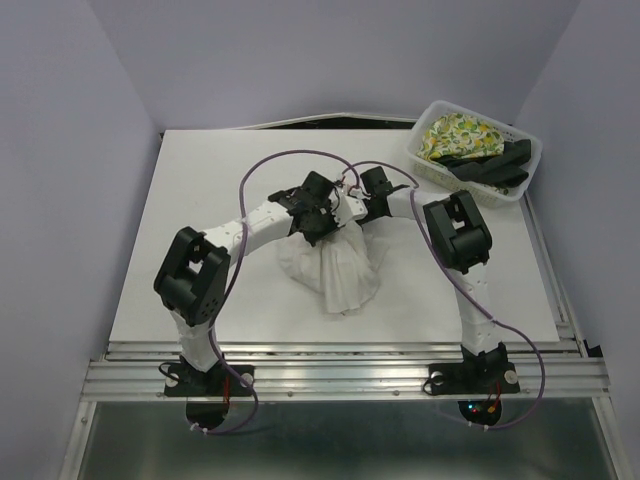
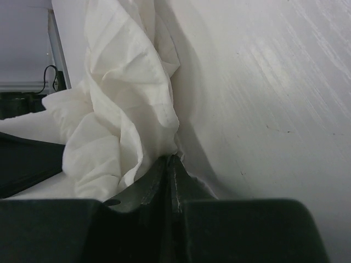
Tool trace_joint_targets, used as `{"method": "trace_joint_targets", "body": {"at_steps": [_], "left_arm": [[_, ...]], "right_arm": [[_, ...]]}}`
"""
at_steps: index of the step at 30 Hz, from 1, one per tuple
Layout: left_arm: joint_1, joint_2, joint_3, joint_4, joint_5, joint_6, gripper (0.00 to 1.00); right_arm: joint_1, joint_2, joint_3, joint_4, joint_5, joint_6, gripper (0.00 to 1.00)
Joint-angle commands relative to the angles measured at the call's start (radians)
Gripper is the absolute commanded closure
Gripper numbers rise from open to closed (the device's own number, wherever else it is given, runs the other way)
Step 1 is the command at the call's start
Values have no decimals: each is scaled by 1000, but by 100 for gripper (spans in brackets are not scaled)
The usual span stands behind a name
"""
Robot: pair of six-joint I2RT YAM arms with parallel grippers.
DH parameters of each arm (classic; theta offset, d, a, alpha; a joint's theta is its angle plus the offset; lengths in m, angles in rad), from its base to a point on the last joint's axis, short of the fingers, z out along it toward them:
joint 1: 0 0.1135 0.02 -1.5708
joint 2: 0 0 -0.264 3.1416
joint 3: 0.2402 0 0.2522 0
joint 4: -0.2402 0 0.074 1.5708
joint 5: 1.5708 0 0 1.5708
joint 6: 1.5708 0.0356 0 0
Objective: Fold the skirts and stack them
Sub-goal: Fold the skirt
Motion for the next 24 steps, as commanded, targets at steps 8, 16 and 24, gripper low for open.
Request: {"method": "trace_joint_targets", "body": {"at_steps": [8, 16, 24], "left_arm": [[8, 81, -57, 158, 3, 92, 100], [-3, 51, -68, 76, 24, 114, 100], [-1, 168, 215, -183, 61, 177, 100]], "right_arm": [[-27, -33, 114, -50, 331, 3, 75], [-113, 25, 315, -95, 365, 40, 75], [-113, 113, 306, -133, 199, 55, 80]]}}
